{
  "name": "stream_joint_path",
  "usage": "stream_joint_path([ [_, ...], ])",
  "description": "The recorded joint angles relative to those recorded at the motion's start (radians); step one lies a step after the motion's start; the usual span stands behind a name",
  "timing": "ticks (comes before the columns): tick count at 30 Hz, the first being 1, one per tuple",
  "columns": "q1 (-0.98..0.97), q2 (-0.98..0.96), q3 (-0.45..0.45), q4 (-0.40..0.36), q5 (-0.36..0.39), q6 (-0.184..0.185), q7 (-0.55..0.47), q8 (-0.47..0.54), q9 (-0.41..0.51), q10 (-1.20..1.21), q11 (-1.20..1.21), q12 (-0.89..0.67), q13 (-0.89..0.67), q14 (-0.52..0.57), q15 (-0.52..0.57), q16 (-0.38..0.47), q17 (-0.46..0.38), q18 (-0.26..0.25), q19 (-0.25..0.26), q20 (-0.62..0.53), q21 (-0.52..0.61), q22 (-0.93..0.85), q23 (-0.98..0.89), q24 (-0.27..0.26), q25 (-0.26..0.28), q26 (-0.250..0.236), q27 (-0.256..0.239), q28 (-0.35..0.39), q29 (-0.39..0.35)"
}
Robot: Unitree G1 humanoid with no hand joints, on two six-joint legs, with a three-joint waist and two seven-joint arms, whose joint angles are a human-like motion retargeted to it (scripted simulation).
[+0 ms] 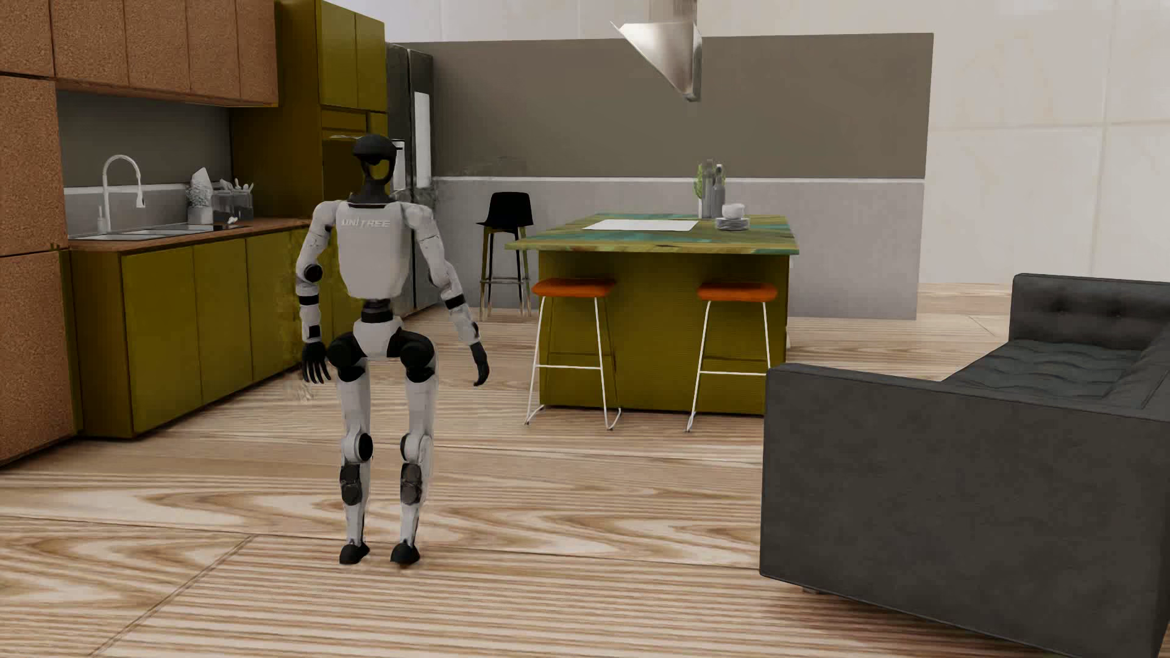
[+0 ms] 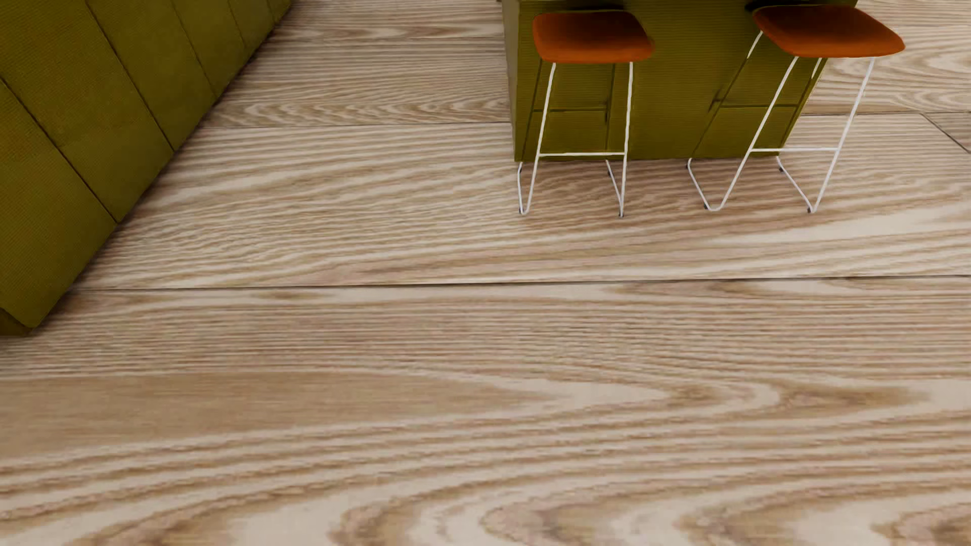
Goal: Stretch out
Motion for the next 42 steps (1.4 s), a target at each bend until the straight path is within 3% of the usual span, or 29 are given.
stream_joint_path([
  [5,-0.006,-0.020,0.015,0.000,0.007,-0.003,0.000,0.000,0.013,0.006,0.010,-0.004,-0.060,0.000,-0.025,0.006,-0.018,0.000,0.000,-0.013,0.000,-0.006,0.007,0.000,0.000,0.000,0.000,0.000,0.000],
  [6,-0.014,-0.033,0.027,-0.001,0.006,-0.009,0.000,0.000,0.011,0.006,0.013,-0.007,-0.112,0.003,-0.022,0.010,-0.037,0.000,0.000,-0.008,-0.208,-0.004,0.028,0.000,0.000,0.000,0.000,0.000,0.000],
  [7,-0.018,-0.041,0.040,-0.003,0.004,-0.016,0.000,0.000,0.012,0.001,0.015,-0.011,-0.189,0.010,-0.014,0.017,-0.060,0.000,0.000,-0.015,1.051,-0.003,-0.209,0.000,0.000,0.000,0.000,0.000,0.000],
  [8,-0.018,-0.047,0.057,-0.005,0.003,-0.025,0.000,0.000,0.011,-0.008,0.017,-0.012,-0.266,0.021,-0.004,0.026,-0.090,0.000,0.000,-0.007,0.982,-0.003,-0.212,0.000,0.000,0.000,0.000,0.000,0.000],
  [9,-0.019,-0.053,0.070,0.001,0.011,-0.032,0.000,0.000,0.016,-0.017,0.007,-0.023,-0.404,0.030,0.017,0.041,-0.137,0.000,0.000,-0.071,0.962,0.001,-0.192,0.000,0.000,0.000,0.000,0.000,0.000],
  [13,-0.029,-0.056,0.153,-0.001,0.008,-0.075,0.000,0.000,0.022,-0.025,-0.003,-0.073,-0.824,0.055,0.065,0.097,-0.337,0.000,0.000,-0.073,0.962,-0.012,-0.112,0.000,0.000,0.000,0.000,0.000,0.000],
  [17,-0.043,-0.045,0.173,0.001,0.006,-0.130,0.000,0.000,0.023,-0.033,-0.020,-0.105,-1.217,0.063,0.092,0.153,-0.502,0.000,0.000,-0.075,0.962,-0.021,-0.009,0.000,0.000,0.000,0.000,0.000,0.000],
  [18,-0.042,-0.042,0.174,0.004,0.007,-0.147,0.000,0.000,0.024,-0.042,0.009,-0.105,-1.300,0.064,0.094,0.169,-0.529,0.000,0.000,-0.068,0.962,-0.019,0.021,0.000,0.000,0.000,0.000,0.000,0.000],
  [19,-0.044,-0.042,0.169,0.003,0.006,-0.163,0.000,0.000,0.021,-0.047,-0.178,-0.105,-1.377,0.066,0.032,0.182,-0.553,0.000,0.000,-0.066,0.962,-0.015,0.041,0.000,0.000,0.000,0.000,0.000,0.000],
  [20,-0.044,-0.042,0.169,0.004,0.008,-0.174,0.000,0.000,0.022,-0.052,-0.180,-0.105,-1.451,0.067,0.014,0.192,-0.575,0.000,0.000,-0.066,0.962,-0.013,0.062,0.000,0.000,0.000,0.000,0.000,0.000],
  [23,-0.055,-0.044,0.166,0.007,0.011,-0.202,0.000,0.000,0.021,-0.044,-0.187,-0.104,-1.624,0.052,0.036,0.217,-0.621,0.000,0.000,-0.075,0.962,-0.008,0.146,0.000,0.000,0.000,0.000,0.000,0.000],
  [29,-0.058,-0.033,0.165,0.010,0.010,-0.217,0.000,0.000,0.014,-0.039,-0.200,-0.074,-1.513,0.039,0.037,0.229,-0.640,0.000,0.000,-0.058,0.962,-0.012,0.125,0.000,0.000,0.000,0.000,0.000,0.000],
  [42,-0.049,-0.026,0.167,0.005,0.005,-0.214,0.000,0.000,0.003,-0.057,-0.203,-0.080,-1.506,0.049,0.026,0.232,-0.641,0.000,0.000,-0.042,0.962,-0.013,0.123,0.000,0.000,0.000,0.000,0.000,0.000],
])
